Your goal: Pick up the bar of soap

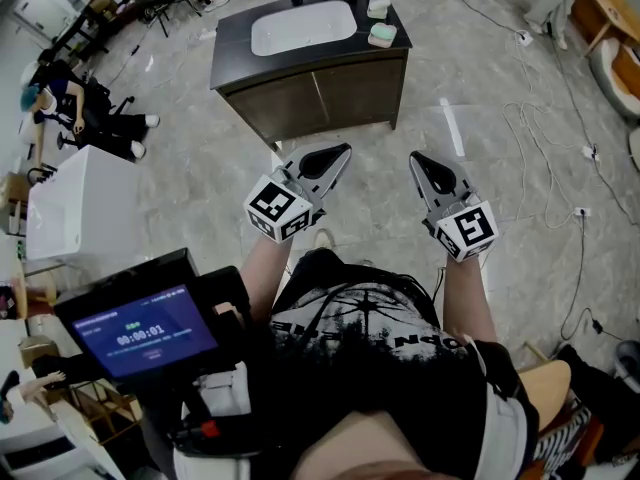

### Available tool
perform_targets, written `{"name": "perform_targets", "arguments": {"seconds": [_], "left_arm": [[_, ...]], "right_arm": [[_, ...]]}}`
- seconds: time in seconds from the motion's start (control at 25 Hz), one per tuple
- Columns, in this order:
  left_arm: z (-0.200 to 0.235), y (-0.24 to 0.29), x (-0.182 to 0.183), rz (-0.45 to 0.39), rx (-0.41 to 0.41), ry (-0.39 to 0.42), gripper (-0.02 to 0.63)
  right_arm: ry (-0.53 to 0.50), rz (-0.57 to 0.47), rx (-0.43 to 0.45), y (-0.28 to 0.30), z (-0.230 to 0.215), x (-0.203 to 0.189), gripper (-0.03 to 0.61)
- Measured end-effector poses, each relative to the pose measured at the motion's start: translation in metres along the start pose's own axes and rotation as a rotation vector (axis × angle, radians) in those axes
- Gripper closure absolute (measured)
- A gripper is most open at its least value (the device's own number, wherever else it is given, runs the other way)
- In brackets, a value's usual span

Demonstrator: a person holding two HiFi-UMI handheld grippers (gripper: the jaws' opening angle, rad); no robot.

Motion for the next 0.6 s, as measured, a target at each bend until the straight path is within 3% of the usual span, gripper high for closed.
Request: {"name": "perform_targets", "arguments": {"seconds": [0.6], "left_arm": [[-0.0009,0.0025,0.0002,-0.007,-0.013,0.028,0.603]], "right_arm": [[-0.045,0.005,0.022,0.0066,-0.0003,-0.001,0.565]]}}
Point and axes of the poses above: the fingertips, and each gripper's own axes: y forward along the fingers, z to its left, x out of its top, the point moved 6 cm from there along -y, backward along the fingers, and after that the axes turned 6 degrees about z, right-handed, at the moved point
